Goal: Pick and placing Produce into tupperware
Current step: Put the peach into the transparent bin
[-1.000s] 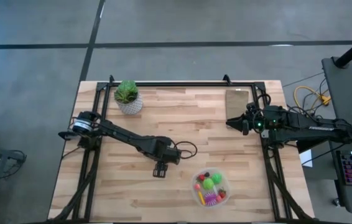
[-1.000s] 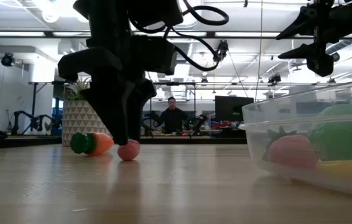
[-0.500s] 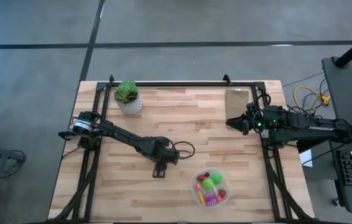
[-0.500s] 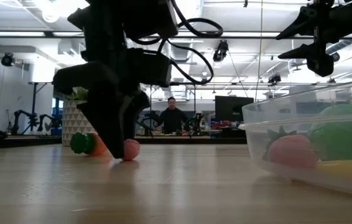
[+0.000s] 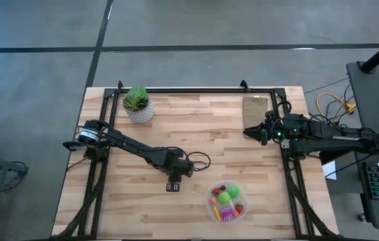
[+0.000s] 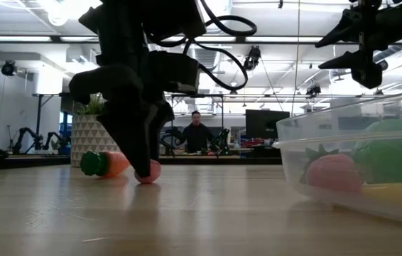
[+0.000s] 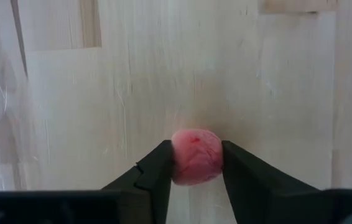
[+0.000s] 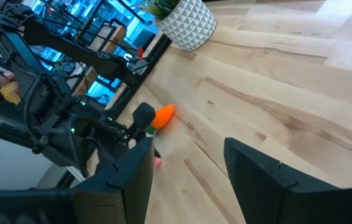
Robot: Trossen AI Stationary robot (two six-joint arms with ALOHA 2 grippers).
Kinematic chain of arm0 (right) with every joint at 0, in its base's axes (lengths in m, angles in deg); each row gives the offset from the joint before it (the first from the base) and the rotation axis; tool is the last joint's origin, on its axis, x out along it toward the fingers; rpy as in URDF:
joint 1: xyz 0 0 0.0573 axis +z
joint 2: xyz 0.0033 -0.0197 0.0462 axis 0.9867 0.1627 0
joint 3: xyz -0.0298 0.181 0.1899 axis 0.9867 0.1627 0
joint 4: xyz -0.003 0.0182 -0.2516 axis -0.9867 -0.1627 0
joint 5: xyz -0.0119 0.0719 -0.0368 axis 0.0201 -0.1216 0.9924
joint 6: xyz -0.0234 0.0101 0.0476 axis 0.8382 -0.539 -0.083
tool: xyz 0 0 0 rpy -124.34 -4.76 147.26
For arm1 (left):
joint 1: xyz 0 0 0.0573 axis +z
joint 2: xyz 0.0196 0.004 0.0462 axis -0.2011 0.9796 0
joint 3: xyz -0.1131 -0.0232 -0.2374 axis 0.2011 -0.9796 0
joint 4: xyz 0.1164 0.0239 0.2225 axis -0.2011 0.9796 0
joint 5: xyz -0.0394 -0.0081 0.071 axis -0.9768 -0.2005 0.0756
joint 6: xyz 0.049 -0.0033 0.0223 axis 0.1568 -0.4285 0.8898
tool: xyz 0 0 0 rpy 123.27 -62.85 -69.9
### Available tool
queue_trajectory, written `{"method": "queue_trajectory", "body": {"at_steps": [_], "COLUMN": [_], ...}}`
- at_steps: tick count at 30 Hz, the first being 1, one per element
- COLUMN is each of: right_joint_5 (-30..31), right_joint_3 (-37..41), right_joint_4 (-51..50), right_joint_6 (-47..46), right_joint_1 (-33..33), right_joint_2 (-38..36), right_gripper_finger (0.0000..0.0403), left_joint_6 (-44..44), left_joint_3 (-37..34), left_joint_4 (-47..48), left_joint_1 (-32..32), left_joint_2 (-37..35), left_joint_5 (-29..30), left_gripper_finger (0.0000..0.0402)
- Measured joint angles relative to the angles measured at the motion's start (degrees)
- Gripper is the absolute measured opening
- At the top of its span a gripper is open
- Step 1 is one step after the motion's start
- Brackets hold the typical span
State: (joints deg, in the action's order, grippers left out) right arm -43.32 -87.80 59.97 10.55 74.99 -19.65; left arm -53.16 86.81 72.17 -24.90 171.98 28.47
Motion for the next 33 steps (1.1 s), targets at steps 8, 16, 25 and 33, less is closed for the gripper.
{"method": "queue_trajectory", "body": {"at_steps": [8, 16, 25, 33], "right_joint_5": [0.01, 0.15, 0.15, 0.17], "right_joint_3": [0.0, 0.01, 0.01, 0.01], "right_joint_4": [-0.12, -0.1, -0.12, -0.33], "right_joint_6": [-0.23, -0.22, -0.69, -1.06], "right_joint_1": [0.0, 0.0, 0.0, -0.02], "right_joint_2": [0.0, 0.0, 0.0, 0.0], "right_gripper_finger": [0.0187, 0.0187, 0.0187, 0.0187], "left_joint_6": [-1.74, -3.28, -4.31, -4.52], "left_joint_3": [2.23, 11.74, 20.75, 26.96], "left_joint_4": [0.5, 0.09, -8.11, -8.91], "left_joint_1": [0.0, -0.31, -2.52, -4.35], "left_joint_2": [-0.07, -1.14, 1.18, 9.44], "left_joint_5": [0.16, 0.12, -0.84, -4.28], "left_gripper_finger": [0.0094, 0.0099, 0.0099, 0.0099]}}
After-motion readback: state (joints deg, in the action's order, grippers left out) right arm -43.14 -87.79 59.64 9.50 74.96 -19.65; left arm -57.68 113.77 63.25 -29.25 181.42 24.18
